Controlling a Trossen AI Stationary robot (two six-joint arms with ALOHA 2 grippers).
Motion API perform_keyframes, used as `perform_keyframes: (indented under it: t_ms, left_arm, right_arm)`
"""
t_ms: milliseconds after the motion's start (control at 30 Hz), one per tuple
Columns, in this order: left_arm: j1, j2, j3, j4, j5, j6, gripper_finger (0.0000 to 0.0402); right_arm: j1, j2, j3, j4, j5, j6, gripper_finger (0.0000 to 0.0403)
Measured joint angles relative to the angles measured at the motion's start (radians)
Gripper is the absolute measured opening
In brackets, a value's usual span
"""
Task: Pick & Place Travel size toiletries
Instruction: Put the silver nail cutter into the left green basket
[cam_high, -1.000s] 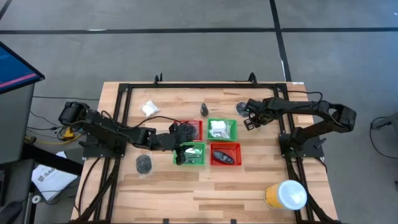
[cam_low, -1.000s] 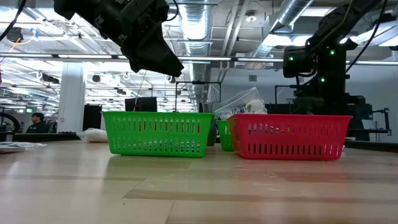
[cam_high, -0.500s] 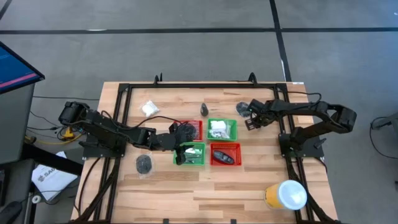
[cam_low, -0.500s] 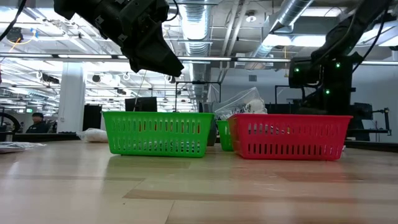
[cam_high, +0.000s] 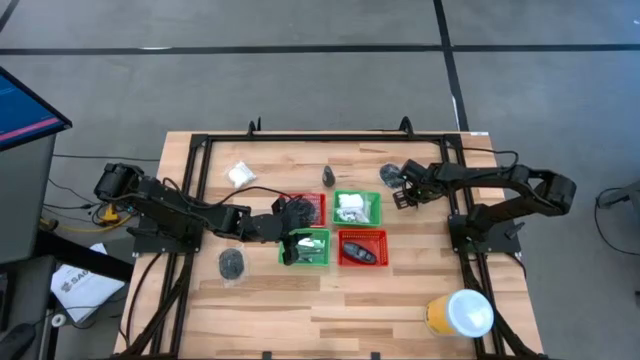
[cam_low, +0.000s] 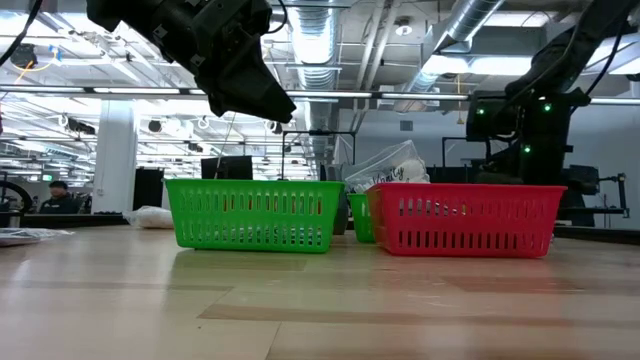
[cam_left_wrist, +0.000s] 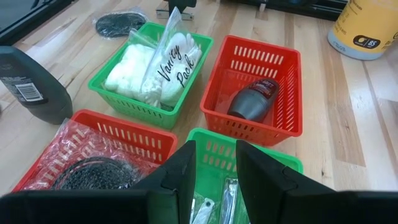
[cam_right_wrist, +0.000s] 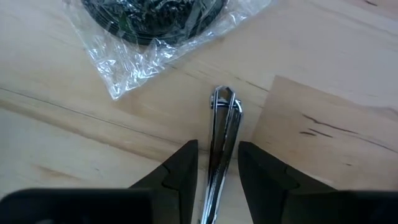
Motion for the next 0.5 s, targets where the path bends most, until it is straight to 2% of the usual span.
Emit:
perform_keyframes:
  t_ms: [167,367,500]
  left_arm:
    - [0.000,0.000,0.000,0.003,0.000,0.000,0.0104]
    - [0.000,0.000,0.000,0.003,0.000,0.000,0.0104]
    - [0.000,0.000,0.000,0.003,0.000,0.000,0.0104]
  right_arm:
    - [0.000,0.000,-0.003,-0.001,0.003,0.007,0.0087]
    - [0.005,0.001,-0.003,0.000,0.015,0.003,0.0016]
    - [0.024,0.002,-0.003,-0.003,0.023,0.000,0.0027]
